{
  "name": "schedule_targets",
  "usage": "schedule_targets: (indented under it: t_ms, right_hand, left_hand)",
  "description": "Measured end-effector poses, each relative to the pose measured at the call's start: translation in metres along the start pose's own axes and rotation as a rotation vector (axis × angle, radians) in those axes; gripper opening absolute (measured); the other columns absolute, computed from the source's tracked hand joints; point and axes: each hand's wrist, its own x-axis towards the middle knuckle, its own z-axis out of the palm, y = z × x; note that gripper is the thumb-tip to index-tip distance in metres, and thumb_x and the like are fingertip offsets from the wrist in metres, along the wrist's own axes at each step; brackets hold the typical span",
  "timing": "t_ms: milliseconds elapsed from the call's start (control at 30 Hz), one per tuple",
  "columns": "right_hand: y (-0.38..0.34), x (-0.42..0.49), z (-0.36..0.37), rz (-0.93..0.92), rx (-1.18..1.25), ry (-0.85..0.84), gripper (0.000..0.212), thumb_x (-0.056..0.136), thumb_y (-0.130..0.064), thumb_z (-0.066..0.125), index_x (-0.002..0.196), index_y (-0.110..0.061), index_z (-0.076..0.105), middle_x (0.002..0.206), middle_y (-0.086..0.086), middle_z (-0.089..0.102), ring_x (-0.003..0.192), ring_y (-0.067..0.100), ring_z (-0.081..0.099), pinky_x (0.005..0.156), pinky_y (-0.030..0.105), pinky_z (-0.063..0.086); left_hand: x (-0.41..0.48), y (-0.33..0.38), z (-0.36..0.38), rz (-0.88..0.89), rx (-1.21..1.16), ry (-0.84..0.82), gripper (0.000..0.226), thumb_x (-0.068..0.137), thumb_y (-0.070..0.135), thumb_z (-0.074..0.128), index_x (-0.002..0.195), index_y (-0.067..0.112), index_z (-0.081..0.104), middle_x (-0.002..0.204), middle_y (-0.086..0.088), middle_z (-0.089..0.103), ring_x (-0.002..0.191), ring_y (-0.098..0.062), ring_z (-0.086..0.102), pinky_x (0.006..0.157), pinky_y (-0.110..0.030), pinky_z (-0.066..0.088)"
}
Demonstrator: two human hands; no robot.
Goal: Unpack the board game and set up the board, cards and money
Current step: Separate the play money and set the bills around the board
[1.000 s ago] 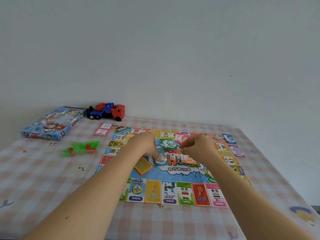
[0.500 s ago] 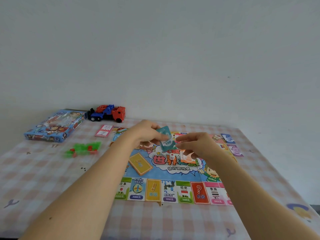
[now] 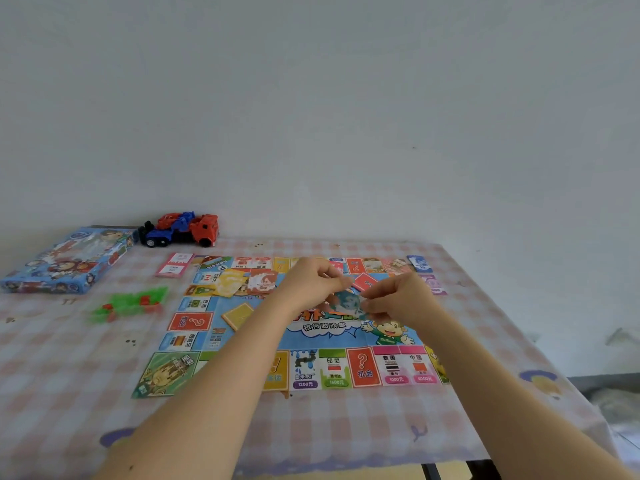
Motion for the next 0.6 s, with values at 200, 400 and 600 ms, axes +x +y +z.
schedule_targets:
  t_ms: [200, 400, 600]
  right_hand:
    - [0.01, -0.007, 0.003, -0.011, -0.037, 0.014, 0.01, 0.083, -0.024, 0.071, 0.085, -0.015, 0.075, 0.068, 0.005, 0.072, 0.06, 0.016, 0.065, 0.07, 0.035, 0.061]
    - [0.01, -0.01, 0.003, -0.022, -0.063, 0.047, 0.013, 0.085, -0.023, 0.07, 0.088, -0.012, 0.075, 0.07, 0.005, 0.07, 0.053, 0.012, 0.059, 0.058, 0.022, 0.056]
    - [0.008, -0.012, 0.004, -0.078, -0.138, 0.053, 0.007, 0.083, -0.023, 0.072, 0.082, -0.016, 0.075, 0.07, 0.005, 0.072, 0.059, 0.014, 0.061, 0.062, 0.026, 0.056]
  left_hand:
    - [0.003, -0.01, 0.018, -0.018, 0.053, 0.035, 0.01, 0.086, 0.018, 0.068, 0.09, 0.009, 0.068, 0.074, -0.002, 0.068, 0.056, -0.009, 0.064, 0.047, -0.015, 0.049]
    - [0.005, -0.01, 0.021, -0.058, 0.047, 0.089, 0.013, 0.087, 0.021, 0.068, 0.091, 0.009, 0.068, 0.074, -0.005, 0.069, 0.059, -0.013, 0.065, 0.061, -0.025, 0.057]
    - [0.005, -0.011, 0.024, -0.055, 0.091, 0.108, 0.013, 0.085, 0.021, 0.07, 0.091, 0.01, 0.068, 0.076, -0.005, 0.071, 0.056, -0.009, 0.065, 0.051, -0.017, 0.051]
